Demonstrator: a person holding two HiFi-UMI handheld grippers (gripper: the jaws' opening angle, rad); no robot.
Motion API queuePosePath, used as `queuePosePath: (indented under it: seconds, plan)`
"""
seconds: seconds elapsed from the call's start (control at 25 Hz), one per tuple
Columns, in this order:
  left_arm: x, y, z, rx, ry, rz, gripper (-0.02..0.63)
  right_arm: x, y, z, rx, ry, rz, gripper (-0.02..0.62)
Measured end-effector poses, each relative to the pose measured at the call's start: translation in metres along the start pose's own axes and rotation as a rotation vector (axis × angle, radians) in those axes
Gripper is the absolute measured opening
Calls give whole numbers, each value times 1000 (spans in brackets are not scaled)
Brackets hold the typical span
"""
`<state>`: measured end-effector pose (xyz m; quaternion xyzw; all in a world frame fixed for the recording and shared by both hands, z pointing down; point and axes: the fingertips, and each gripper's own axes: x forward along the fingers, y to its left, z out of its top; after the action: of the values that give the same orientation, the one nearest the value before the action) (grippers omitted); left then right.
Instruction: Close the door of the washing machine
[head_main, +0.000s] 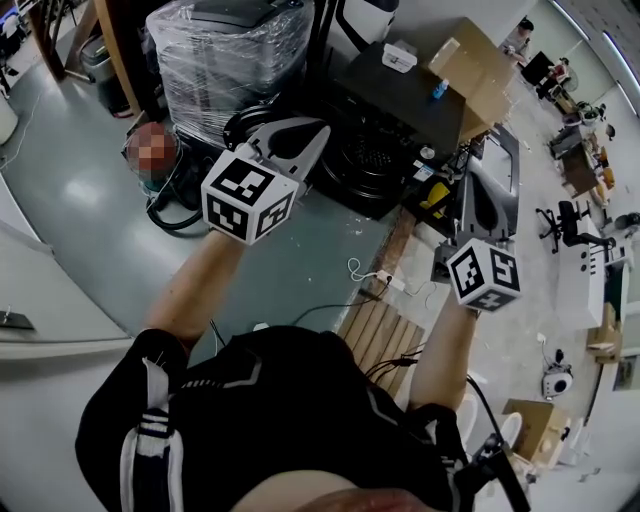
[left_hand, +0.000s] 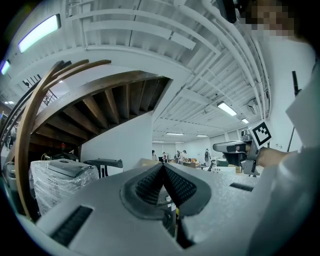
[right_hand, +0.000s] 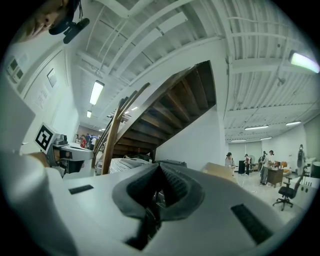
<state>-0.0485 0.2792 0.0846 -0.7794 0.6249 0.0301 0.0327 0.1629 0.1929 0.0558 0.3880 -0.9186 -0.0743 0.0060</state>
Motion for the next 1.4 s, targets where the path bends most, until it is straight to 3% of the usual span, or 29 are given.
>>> queuePosePath:
  seconds: [0.32,0.72,1.04,1.28,1.4]
  plan:
    - [-10,29,-6,-13,-2,16,3,22,23,-3,-3,23,3,3]
    - [12,69,-24,51,34,60,3,91,32,-23,14,17,73,3]
    - [67,122,-25,74,60,108,3,176,16,-27,34,3,134,3]
    - [132,148,-34,82,77,90,3,231,-19,-36,28,2,142,3]
    - [168,156,-42,98,127,59,3,255,-43,-45,53,4,137,3]
